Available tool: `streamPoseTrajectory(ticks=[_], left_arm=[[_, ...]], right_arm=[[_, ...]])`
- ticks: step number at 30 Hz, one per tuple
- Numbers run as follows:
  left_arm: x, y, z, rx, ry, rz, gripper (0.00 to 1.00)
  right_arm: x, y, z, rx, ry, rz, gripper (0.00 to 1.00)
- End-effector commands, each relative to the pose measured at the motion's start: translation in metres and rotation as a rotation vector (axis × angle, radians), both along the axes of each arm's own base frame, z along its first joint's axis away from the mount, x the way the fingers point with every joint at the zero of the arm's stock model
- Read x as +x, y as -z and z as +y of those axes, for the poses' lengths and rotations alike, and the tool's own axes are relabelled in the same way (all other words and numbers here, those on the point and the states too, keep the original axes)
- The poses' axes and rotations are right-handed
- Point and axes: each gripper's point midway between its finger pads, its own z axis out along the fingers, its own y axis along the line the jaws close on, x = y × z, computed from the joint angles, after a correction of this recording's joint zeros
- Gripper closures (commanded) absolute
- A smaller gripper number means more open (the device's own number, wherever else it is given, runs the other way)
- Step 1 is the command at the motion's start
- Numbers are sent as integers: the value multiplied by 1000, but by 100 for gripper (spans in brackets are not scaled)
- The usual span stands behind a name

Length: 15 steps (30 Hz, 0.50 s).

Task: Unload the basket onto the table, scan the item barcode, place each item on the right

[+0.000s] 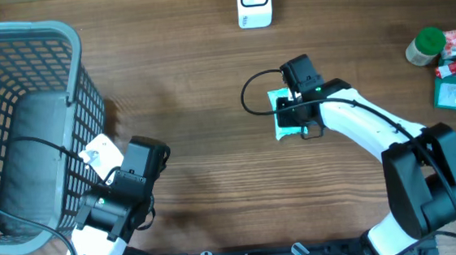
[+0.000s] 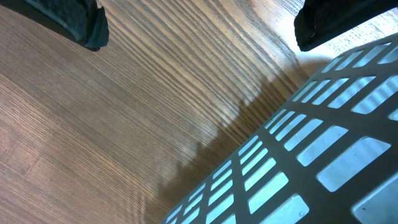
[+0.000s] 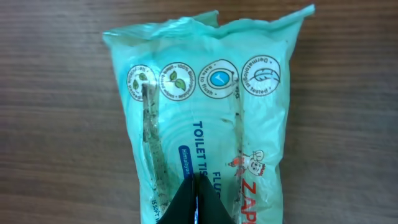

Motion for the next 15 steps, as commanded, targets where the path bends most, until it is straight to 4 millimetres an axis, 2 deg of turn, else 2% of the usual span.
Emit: streamPoseTrajectory(ticks=[1,2,3,6,9,12,15], left_arm=[[-1,0,1,5,2,0,0],[-1,0,1,5,2,0,0],[-1,0,1,5,2,0,0],[-1,0,1,5,2,0,0],[-1,0,1,5,2,0,0],[-1,0,1,5,2,0,0],[-1,0,1,5,2,0,0]], right_arm=[[-23,30,-4,2,31,71,85],[-24,31,-4,5,46,77,77],[-24,31,-4,8,60,79,60],[-25,32,-5,6,58,84,39],[-26,23,-5,1,57,104,40],[-16,-8,2,11,52,112,51],[-4,-49,18,78,37,98,60]])
